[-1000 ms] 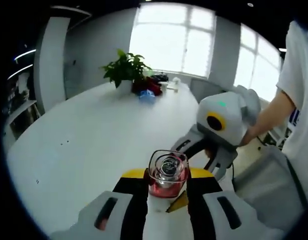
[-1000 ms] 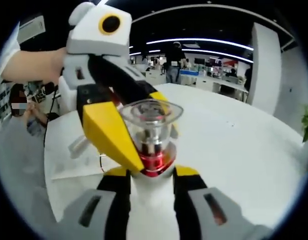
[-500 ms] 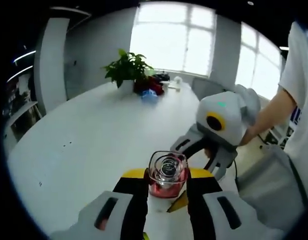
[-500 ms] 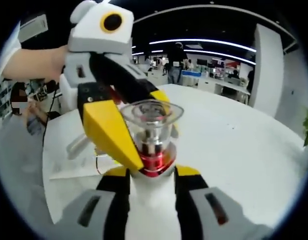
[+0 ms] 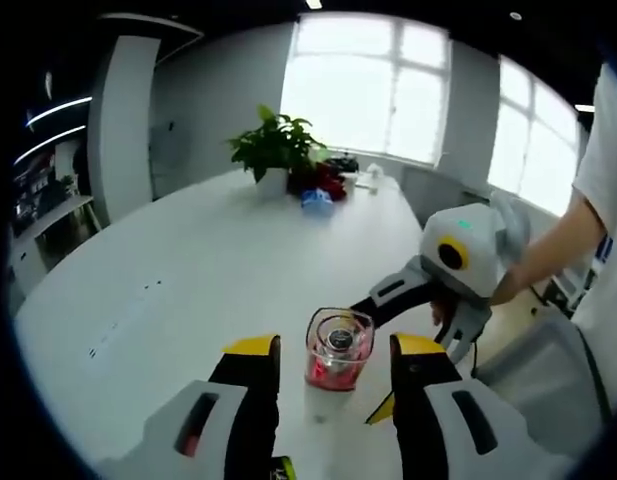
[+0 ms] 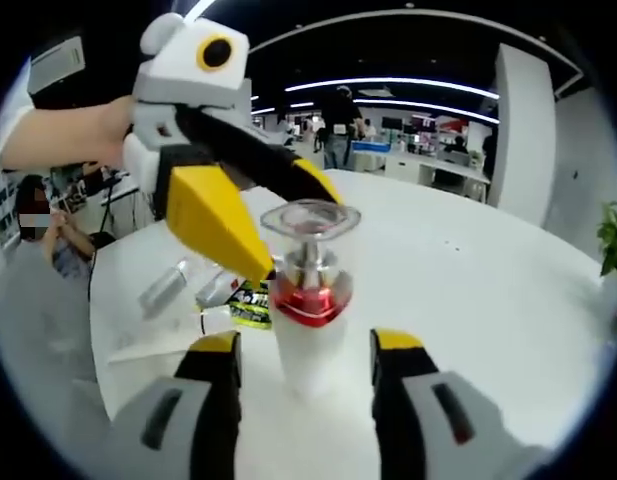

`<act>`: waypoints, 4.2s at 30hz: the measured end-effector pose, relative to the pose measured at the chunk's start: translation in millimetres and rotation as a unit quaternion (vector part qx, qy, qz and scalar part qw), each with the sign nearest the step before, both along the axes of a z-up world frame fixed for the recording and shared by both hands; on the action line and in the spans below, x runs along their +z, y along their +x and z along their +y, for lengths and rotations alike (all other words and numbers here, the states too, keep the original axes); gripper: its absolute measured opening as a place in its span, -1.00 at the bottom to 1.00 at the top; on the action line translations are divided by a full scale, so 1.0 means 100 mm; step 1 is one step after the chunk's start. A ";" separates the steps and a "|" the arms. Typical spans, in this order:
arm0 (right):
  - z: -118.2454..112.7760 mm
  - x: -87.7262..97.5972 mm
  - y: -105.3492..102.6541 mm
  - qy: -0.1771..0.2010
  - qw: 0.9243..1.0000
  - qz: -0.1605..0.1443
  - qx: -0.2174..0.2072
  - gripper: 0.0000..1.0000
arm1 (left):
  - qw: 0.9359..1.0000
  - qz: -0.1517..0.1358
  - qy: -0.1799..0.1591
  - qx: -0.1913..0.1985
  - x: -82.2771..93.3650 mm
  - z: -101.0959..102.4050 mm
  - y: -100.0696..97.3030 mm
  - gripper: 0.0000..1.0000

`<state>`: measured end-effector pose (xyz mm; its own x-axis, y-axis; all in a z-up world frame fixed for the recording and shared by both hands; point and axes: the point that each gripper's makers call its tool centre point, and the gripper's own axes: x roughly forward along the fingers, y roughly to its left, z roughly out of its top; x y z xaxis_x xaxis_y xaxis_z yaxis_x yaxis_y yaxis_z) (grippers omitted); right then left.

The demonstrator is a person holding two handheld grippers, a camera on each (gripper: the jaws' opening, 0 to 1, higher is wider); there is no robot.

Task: Arrange the skincare products in the storage area until every visible bottle or jar stands upright without overlapping.

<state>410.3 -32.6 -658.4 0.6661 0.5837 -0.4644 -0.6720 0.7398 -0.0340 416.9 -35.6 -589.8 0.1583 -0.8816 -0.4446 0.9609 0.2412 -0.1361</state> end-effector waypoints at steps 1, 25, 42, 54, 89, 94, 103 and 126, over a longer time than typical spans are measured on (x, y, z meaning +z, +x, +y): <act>0.01 0.00 -0.02 0.000 1.000 0.001 0.001 0.12 | 1.000 0.000 -0.001 0.004 0.00 0.03 -0.02 -0.13; 0.15 0.17 -0.59 0.031 0.999 0.032 -0.026 0.80 | 0.995 0.025 0.007 0.096 -0.02 0.60 -0.51 0.51; 0.11 0.13 -0.96 0.054 0.994 0.068 -0.065 0.88 | 0.985 0.057 0.012 0.161 -0.20 1.21 -0.97 0.73; 0.13 0.17 -1.09 0.052 0.994 0.079 -0.055 0.99 | 0.975 0.074 0.019 0.209 -0.26 1.69 -1.26 0.85; 0.30 0.03 -1.15 -0.046 0.992 0.098 0.068 0.82 | 0.950 0.075 0.032 0.302 -0.38 2.23 -1.49 0.94; 0.43 -0.01 -1.17 -0.094 0.981 0.090 0.146 0.65 | 0.948 0.072 0.049 0.305 -0.44 2.28 -1.51 0.94; 0.71 -0.13 -1.14 -0.198 0.936 0.063 0.284 0.57 | 0.944 0.078 0.039 0.318 -0.48 2.30 -1.53 0.94; 1.41 -0.56 -1.09 -0.369 0.751 -0.021 0.547 0.23 | 0.933 0.089 0.009 0.350 -0.54 2.44 -1.53 0.94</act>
